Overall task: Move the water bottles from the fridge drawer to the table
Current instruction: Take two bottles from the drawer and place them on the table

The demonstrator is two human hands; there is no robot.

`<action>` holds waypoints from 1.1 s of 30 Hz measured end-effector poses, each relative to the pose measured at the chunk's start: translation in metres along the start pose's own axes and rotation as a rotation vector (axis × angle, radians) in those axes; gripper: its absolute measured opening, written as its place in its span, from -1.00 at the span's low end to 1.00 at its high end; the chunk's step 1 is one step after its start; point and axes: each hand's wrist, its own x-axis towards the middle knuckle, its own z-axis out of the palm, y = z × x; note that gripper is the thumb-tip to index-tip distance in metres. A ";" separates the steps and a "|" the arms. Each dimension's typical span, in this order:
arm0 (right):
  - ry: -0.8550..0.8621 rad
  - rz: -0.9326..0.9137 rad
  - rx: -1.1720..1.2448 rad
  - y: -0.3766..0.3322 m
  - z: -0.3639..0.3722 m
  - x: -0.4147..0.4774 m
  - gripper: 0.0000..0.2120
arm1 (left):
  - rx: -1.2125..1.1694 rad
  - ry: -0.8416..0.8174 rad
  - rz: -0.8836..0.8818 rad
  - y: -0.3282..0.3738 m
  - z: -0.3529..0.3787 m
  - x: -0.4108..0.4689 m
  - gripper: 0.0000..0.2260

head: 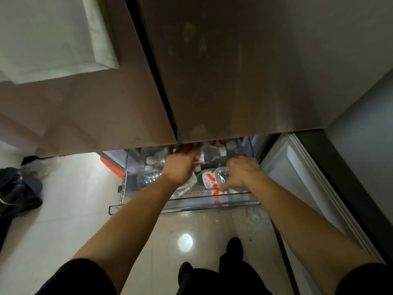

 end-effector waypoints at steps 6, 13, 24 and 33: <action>0.090 0.138 -0.057 -0.010 -0.025 -0.034 -0.28 | 0.040 0.179 0.042 -0.026 -0.026 -0.034 -0.30; 0.300 0.313 0.095 -0.030 -0.025 -0.092 -0.20 | -0.060 0.328 0.021 -0.049 -0.038 -0.076 -0.37; 0.545 0.296 0.173 -0.083 -0.006 -0.160 -0.13 | -0.160 0.630 0.011 -0.057 -0.056 -0.161 -0.45; 0.612 0.031 0.455 -0.116 0.016 -0.207 -0.13 | -0.375 0.780 -0.495 -0.031 -0.080 -0.299 -0.46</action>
